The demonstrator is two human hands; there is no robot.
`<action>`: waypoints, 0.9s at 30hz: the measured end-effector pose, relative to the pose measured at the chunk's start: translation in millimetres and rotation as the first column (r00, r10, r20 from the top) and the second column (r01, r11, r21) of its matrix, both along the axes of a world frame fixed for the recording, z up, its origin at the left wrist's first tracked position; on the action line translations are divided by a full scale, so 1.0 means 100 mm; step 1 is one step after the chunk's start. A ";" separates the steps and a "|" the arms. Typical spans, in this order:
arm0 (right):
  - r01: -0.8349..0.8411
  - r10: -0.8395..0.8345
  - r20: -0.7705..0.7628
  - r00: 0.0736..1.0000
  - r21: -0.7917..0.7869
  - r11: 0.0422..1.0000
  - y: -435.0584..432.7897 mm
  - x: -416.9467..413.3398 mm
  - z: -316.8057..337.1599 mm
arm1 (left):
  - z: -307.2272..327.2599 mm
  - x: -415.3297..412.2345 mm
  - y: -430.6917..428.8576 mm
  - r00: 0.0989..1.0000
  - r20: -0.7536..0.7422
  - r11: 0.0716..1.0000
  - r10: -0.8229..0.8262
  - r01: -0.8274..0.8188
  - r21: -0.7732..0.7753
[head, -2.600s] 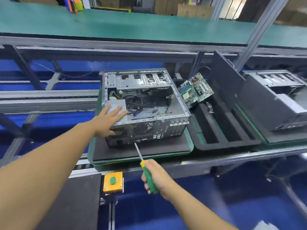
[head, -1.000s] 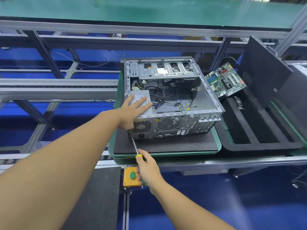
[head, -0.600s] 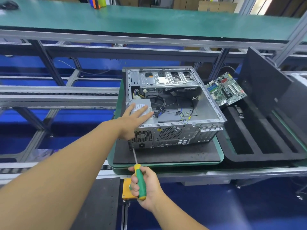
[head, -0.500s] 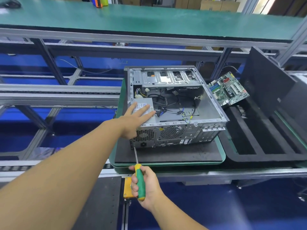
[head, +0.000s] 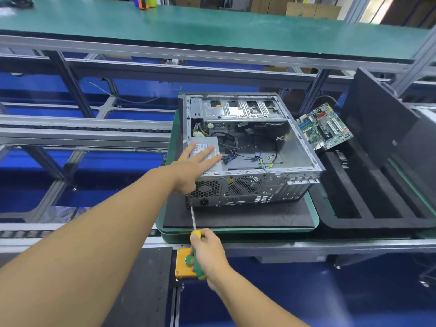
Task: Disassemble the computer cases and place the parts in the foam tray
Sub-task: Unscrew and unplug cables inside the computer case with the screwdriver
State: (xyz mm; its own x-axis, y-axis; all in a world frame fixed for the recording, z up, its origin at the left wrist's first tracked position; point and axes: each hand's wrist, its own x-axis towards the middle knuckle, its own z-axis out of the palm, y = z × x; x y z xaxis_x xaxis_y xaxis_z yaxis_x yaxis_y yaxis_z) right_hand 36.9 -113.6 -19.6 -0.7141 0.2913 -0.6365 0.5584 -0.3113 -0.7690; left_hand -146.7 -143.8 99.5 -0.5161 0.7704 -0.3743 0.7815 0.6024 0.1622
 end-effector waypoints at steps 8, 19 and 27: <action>0.080 -0.091 0.009 0.996 -0.579 0.811 0.10 -0.03 -0.03 | -0.03 0.01 -0.02 1.000 0.013 0.999 0.013 -0.014 0.043; 0.148 -0.132 0.073 0.988 -0.284 0.947 -0.10 -0.06 -0.03 | -0.04 0.05 -0.02 0.999 0.028 0.997 0.018 -0.020 0.080; 0.017 -0.020 0.083 0.996 0.036 0.999 -0.03 -0.11 -0.03 | -0.10 0.02 -0.02 0.999 0.043 0.995 0.016 -0.020 0.100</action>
State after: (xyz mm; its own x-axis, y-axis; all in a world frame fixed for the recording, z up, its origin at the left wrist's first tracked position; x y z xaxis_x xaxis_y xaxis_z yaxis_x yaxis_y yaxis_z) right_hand 25.9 -116.6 -22.3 -0.6534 0.3271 -0.6827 0.6155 -0.2955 -0.7307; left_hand -145.0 -146.2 89.3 -0.5157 0.7960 -0.3171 0.7621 0.5952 0.2548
